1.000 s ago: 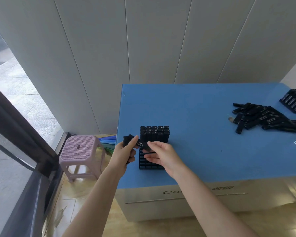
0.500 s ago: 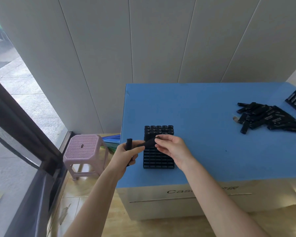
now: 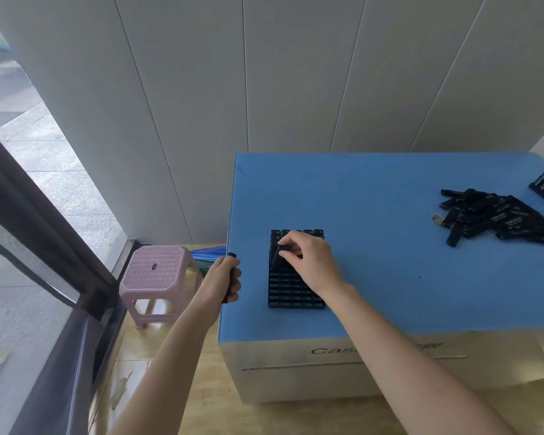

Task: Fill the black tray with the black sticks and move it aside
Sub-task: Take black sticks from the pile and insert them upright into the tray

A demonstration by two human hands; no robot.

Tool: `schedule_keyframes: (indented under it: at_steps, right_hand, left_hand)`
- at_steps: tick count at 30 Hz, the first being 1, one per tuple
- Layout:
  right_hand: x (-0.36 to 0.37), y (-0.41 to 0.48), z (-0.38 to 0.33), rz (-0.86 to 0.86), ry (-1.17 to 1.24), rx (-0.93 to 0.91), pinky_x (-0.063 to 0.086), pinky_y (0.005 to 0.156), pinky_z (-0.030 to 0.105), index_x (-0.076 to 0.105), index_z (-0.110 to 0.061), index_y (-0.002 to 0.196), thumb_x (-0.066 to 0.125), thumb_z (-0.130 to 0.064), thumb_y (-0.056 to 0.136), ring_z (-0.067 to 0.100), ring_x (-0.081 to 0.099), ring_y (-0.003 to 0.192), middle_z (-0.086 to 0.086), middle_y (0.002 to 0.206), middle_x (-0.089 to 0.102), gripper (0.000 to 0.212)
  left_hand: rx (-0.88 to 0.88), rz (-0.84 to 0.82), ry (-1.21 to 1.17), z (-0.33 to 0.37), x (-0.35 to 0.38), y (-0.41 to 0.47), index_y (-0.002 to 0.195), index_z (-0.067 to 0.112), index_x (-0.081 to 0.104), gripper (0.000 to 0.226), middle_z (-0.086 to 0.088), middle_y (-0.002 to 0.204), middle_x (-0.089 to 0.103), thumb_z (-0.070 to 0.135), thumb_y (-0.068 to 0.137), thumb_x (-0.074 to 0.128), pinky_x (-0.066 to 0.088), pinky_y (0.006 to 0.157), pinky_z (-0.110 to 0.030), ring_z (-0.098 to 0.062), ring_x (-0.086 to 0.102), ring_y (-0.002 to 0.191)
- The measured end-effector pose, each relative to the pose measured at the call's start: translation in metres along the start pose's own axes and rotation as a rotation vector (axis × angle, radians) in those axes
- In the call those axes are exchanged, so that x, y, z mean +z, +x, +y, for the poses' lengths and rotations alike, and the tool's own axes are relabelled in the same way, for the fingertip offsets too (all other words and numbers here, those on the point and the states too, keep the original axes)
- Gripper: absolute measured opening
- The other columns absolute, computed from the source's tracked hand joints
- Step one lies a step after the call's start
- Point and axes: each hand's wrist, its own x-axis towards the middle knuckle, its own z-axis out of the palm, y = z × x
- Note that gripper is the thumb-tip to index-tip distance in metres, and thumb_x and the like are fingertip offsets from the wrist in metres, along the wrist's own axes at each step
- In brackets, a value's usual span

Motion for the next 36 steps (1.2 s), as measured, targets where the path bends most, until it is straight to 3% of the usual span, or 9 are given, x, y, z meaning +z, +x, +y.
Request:
schedule_keyframes:
  at_steps: [9, 19, 26, 32, 36]
  right_hand:
    - [-0.002, 0.011, 0.000, -0.093, -0.078, -0.057, 0.050, 0.086, 0.038, 0.065, -0.008, 0.095, 0.065, -0.011, 0.085, 0.019, 0.065, 0.086, 0.001, 0.093, 0.070, 0.011]
    - [-0.005, 0.012, -0.006, -0.143, -0.046, -0.046, 0.048, 0.090, 0.025, 0.067, -0.008, 0.099, 0.064, -0.012, 0.085, 0.015, 0.065, 0.093, 0.002, 0.099, 0.071, 0.015]
    - [-0.008, 0.018, -0.008, -0.180, -0.087, -0.080, 0.050, 0.085, 0.029, 0.067, -0.006, 0.098, 0.064, -0.010, 0.085, 0.017, 0.064, 0.090, 0.005, 0.098, 0.071, 0.014]
    - [-0.006, 0.015, -0.005, -0.124, -0.085, -0.058, 0.040, 0.081, 0.016, 0.067, -0.005, 0.100, 0.064, -0.011, 0.086, 0.016, 0.063, 0.091, 0.004, 0.099, 0.070, 0.015]
    - [-0.003, 0.014, -0.003, -0.147, -0.118, -0.032, 0.039, 0.082, 0.016, 0.067, -0.008, 0.102, 0.063, -0.013, 0.086, 0.016, 0.063, 0.093, 0.003, 0.100, 0.069, 0.017]
  left_hand:
    - [0.003, -0.025, -0.018, 0.002, -0.001, 0.000, 0.079, 0.014, 0.039, 0.018, -0.002, 0.068, 0.039, 0.019, 0.096, 0.043, 0.030, 0.047, -0.022, -0.012, 0.035, 0.053]
    - [-0.014, -0.028, -0.028, 0.005, 0.005, 0.003, 0.080, 0.013, 0.043, 0.020, -0.004, 0.069, 0.044, 0.022, 0.097, 0.044, 0.035, 0.047, -0.021, -0.013, 0.039, 0.054]
    - [-0.008, -0.032, -0.056, 0.006, 0.008, 0.000, 0.079, 0.015, 0.042, 0.019, -0.003, 0.067, 0.043, 0.022, 0.097, 0.044, 0.034, 0.046, -0.021, -0.013, 0.038, 0.054]
    - [-0.005, -0.019, -0.079, 0.007, 0.008, 0.000, 0.079, 0.016, 0.041, 0.019, -0.001, 0.066, 0.043, 0.022, 0.097, 0.044, 0.034, 0.045, -0.022, -0.012, 0.038, 0.052]
    - [-0.009, -0.015, -0.090, 0.006, 0.007, -0.001, 0.079, 0.016, 0.041, 0.019, -0.002, 0.067, 0.043, 0.022, 0.097, 0.045, 0.034, 0.046, -0.022, -0.012, 0.038, 0.053]
